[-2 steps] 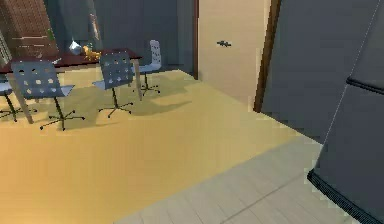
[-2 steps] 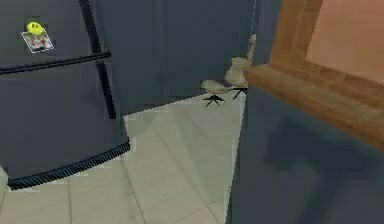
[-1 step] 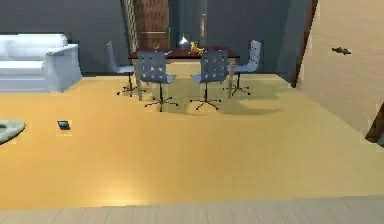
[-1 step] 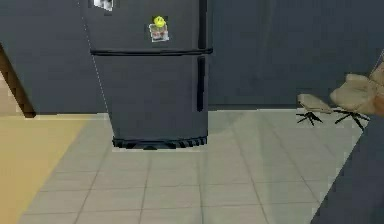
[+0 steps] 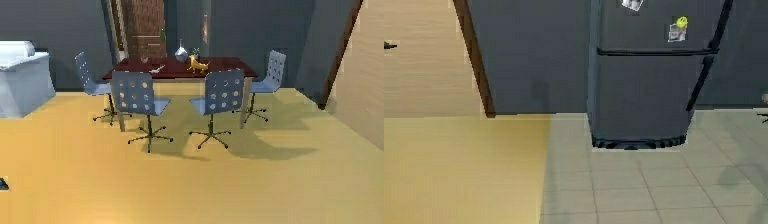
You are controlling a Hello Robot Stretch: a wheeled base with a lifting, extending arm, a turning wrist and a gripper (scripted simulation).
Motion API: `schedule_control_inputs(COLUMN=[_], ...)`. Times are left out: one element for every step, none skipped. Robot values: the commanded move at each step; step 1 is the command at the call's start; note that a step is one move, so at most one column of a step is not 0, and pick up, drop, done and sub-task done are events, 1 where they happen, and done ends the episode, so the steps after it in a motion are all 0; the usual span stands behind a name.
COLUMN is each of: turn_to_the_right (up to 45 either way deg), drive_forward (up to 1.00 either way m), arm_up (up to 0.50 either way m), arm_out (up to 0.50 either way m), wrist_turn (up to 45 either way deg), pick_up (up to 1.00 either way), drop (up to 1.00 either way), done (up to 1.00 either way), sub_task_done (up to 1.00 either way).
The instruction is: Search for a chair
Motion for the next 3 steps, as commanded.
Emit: schedule_control_inputs(turn_to_the_right=[-3.0,0.0,-18.0], drive_forward=[0.0,0.95,0.0], arm_up=[0.0,0.0,0.0], arm_out=[0.0,0.0,0.0], wrist_turn=[0.0,0.0,0.0], pick_up=[0.0,0.0,0.0], drop=[0.0,0.0,0.0], done=[0.0,0.0,0.0], sub_task_done=[0.0,0.0,0.0])
